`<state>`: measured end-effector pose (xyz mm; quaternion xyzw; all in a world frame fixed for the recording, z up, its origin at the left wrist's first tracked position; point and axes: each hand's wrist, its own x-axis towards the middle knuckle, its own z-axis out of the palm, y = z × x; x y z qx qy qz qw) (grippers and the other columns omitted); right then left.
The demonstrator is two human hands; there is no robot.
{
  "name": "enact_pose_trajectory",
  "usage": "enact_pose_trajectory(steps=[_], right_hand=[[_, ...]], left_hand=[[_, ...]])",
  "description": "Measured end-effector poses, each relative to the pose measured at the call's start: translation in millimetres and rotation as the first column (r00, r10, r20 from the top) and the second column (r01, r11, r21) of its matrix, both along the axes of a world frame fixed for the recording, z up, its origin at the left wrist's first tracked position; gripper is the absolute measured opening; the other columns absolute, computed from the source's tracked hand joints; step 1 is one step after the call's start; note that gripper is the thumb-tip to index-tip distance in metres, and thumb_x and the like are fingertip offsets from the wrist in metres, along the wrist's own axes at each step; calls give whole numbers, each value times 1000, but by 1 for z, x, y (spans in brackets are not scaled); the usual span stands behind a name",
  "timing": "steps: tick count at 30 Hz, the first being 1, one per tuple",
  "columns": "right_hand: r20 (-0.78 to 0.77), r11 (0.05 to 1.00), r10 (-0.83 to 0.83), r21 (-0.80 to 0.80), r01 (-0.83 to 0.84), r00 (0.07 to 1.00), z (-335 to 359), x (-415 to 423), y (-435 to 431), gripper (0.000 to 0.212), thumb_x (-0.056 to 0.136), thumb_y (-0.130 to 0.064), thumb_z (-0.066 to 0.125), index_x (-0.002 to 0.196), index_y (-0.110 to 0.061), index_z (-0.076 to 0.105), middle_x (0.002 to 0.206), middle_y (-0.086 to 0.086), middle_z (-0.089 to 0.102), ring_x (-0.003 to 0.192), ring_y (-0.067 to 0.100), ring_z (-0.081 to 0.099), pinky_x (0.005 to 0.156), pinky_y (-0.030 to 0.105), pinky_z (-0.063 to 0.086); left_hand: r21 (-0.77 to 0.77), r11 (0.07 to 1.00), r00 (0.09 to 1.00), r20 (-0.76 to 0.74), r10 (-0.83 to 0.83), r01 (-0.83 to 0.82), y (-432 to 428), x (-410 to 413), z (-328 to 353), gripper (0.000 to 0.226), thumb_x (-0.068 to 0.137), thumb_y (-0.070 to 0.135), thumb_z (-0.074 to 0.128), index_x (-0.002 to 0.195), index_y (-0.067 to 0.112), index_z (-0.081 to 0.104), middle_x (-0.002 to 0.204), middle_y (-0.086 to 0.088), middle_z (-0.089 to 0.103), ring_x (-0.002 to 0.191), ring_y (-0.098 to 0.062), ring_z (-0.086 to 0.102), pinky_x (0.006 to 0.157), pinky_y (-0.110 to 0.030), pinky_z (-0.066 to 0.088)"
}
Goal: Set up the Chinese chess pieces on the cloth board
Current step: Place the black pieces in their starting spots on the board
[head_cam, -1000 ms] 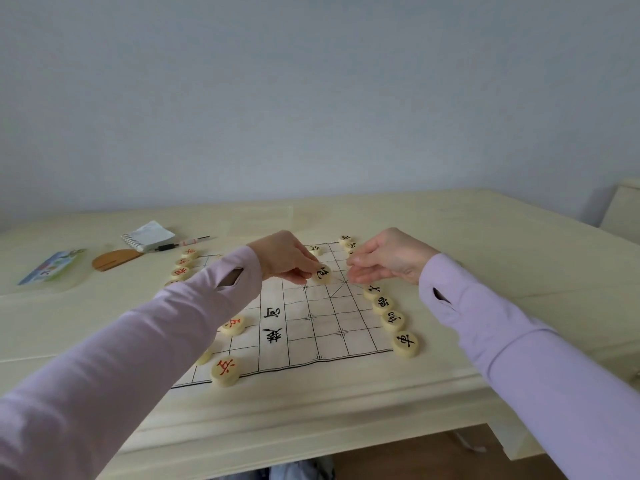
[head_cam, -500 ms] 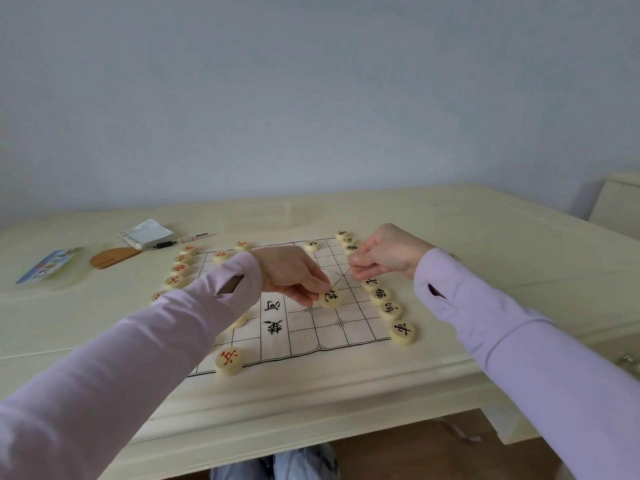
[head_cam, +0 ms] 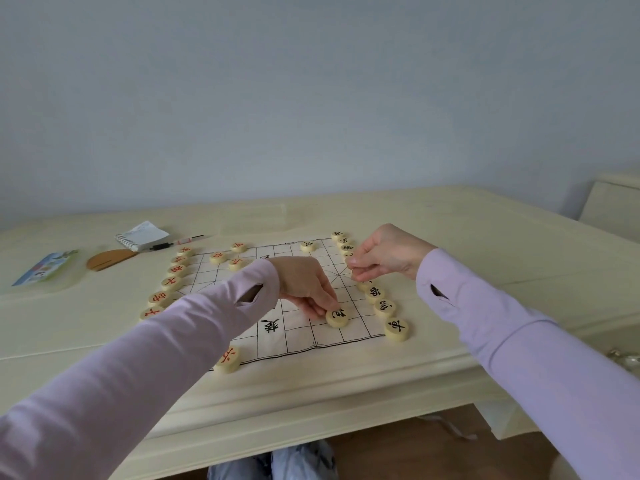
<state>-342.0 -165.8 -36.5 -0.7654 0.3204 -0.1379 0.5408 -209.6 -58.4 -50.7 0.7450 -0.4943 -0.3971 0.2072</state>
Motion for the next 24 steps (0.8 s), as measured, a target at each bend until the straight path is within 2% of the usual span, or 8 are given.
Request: enact_pose_trajectory(steps=[3,6,9,11,14,17,20,24], right_hand=[[22,1000,-11,-6,11,1000,0,-1,1,22,86,2,62,103,15,60,73,14,62,47,7,65,54,14,55],[72,996,-69,-57,73,995,1,-4,-3,19,87,1,61,102,13,61,70,14,60,53,14,63,52,16,55],[117,948,-239,-187,258,964,-2,-11,-17,16,84,3,61,99,7,66,69,9,61,56,16,58,49,19,54],[85,888,-352,-283,361,932,-3,-17,-31,18,83,-3,62,100,-2,68,71,4,61,55,16,57,55,23,54],[-37,792,-467,-462,400,883,-1,-29,-52,21,83,-12,61,103,-15,67,99,6,67,78,25,65,69,23,47],[-178,732,-550,-572,369,816,-3,-40,-69,33,84,-10,57,116,-5,62,120,12,64,108,30,62,87,30,49],[-350,775,-510,-584,243,786,-9,-48,-76,40,85,-14,60,125,-13,57,128,8,58,117,26,56,89,26,44],[-434,831,-318,-555,29,843,-19,-48,-77,52,82,-15,68,131,-20,53,135,2,51,122,20,50,94,24,38]], left_hand=[[-15,999,994,107,-28,29,-1,0,1,5,81,9,71,83,11,67,78,-6,68,58,-6,65,68,-14,54],[-63,998,985,174,-15,26,-4,2,1,9,81,16,72,88,13,68,85,-7,69,70,-15,67,83,-22,52],[-222,973,978,185,98,-56,-13,5,2,7,84,20,68,89,14,67,80,-6,66,70,-19,66,88,-31,54],[-310,946,978,144,149,-99,-20,4,5,4,85,18,66,85,14,65,82,-9,65,71,-21,64,87,-36,55],[-350,931,981,117,158,-108,-28,0,9,5,87,14,64,82,14,64,88,-13,64,71,-21,61,82,-33,57],[-360,926,982,104,159,-112,-36,-3,8,6,88,14,63,90,9,65,88,-11,63,69,-17,60,76,-29,57],[-361,924,979,107,172,-123,-41,-2,3,10,88,14,62,94,7,66,86,-9,63,67,-16,59,74,-27,56],[-365,921,979,98,180,-133,-43,1,0,10,88,13,62,95,7,66,80,-5,62,64,-13,59,68,-23,56]])
